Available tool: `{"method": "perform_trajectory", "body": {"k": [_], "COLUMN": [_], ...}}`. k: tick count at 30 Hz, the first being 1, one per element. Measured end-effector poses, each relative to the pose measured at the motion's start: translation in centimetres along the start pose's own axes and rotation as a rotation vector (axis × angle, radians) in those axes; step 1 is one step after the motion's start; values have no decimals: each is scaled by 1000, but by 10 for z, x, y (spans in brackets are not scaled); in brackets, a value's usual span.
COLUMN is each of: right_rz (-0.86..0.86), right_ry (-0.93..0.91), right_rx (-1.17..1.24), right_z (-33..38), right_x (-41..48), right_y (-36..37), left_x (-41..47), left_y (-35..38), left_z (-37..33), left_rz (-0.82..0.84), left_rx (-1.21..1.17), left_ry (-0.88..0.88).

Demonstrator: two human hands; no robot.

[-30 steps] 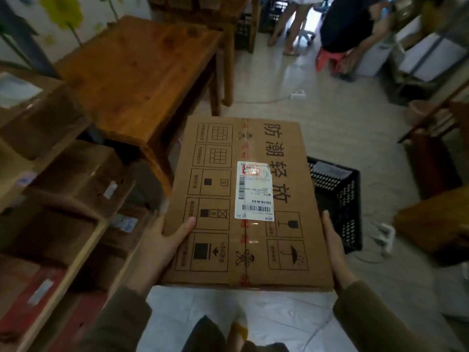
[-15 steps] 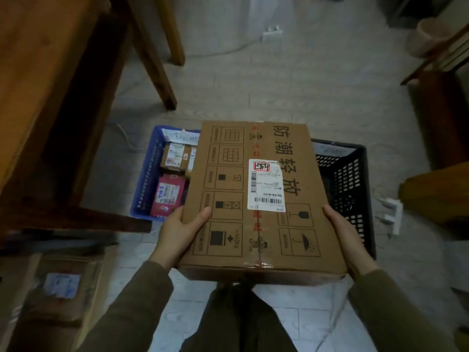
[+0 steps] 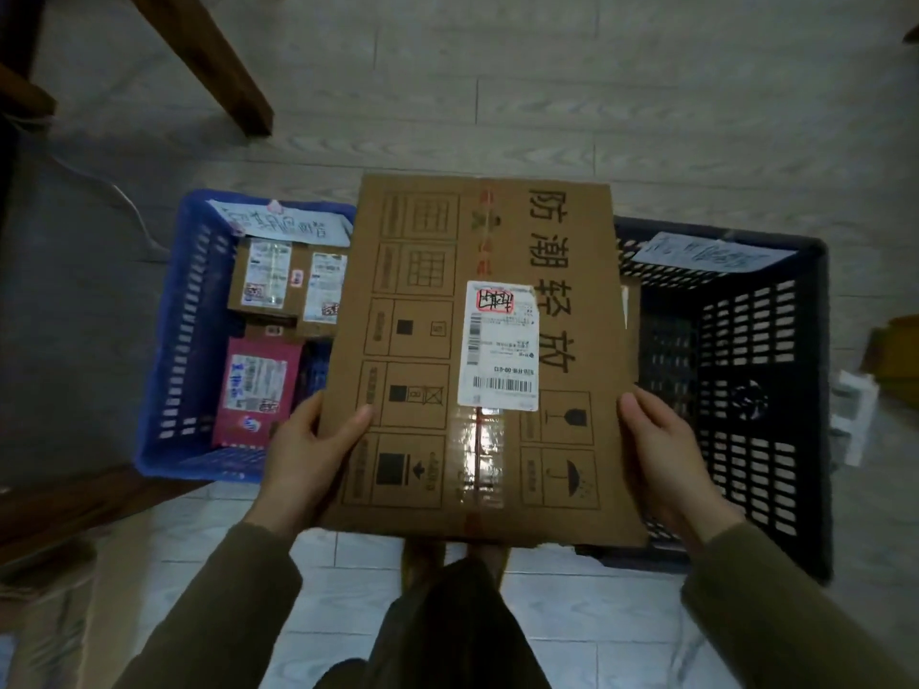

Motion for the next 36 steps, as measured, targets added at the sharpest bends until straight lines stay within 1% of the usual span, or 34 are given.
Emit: {"method": "perform_trajectory", "body": {"k": [3,5,9,13,19,22,26,30,33,36], "right_rz": [-33,-39,-105,-145,-152,-136,-158,-152,-159,-182], "right_ry": [0,22,28,-13,-96,-132,-143,-117,-95,-126], "right_rx": [-20,-40,-230,-416,-545,-608,-677,-765,-781,-788], "right_z": [-3,-8,-19,-20,-22,-34,-51,-57,-61,-62], "right_x": [25,37,66,90,120,128,133,148,156,155], "right_y": [10,17,30,37,42,46,45,47,48,49], "left_x": [21,35,65,95,119,123,129,132,131,137], "left_y": [1,-2,-7,-5,7,15,25,35,43,45], "left_z": [-1,2,11,22,26,36,52,54,56,53], "left_rz": [-35,-67,-157,-200,-273,-280,-268,-300,-272,-244], "left_rx": [-49,-24,152,260,459,516,599,745,835,877], "left_ry": [1,-4,-2,-24,67,116,163,140,116,113]}}
Point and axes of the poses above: each hand's wrist, its own x-axis towards the middle knuckle, its own y-axis out of the palm, z = x × y, the point moved 6 cm from there along x, towards the middle knuckle, and after that the axes turned 12 degrees about z, right-handed, at the moved point
